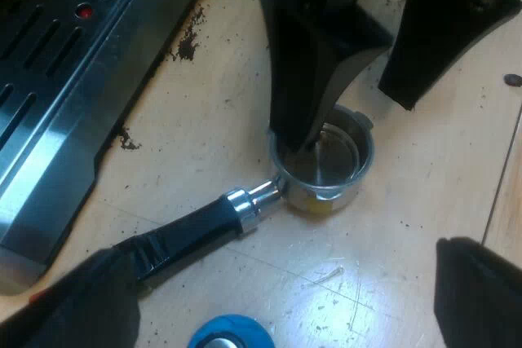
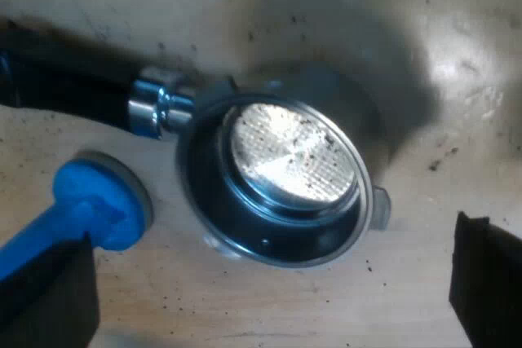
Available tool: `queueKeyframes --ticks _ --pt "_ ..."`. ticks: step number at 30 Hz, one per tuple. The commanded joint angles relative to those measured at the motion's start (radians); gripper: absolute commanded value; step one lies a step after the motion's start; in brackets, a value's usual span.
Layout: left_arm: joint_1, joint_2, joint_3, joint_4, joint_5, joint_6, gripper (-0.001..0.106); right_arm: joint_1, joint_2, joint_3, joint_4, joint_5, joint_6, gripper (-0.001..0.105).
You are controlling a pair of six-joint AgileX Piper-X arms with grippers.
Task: Put the handle in the coffee machine
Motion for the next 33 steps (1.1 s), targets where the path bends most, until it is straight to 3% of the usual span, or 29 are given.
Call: queueKeyframes --ticks 1,22,33 --pt "-0.004 -0.002 -0.004 -0.012 0.013 -0.009 0.076 0.000 0.020 -0.006 -0.006 -0.049 0.016 0.091" --pt "-0.004 -0.002 -0.004 -0.010 0.013 -0.009 0.076 -0.014 0.179 -0.102 0.055 0.016 0.021 0.088" --pt "-0.004 -0.002 -0.004 -0.010 0.013 -0.009 0.076 -0.014 0.179 -0.102 0.055 0.056 -0.030 0.087"
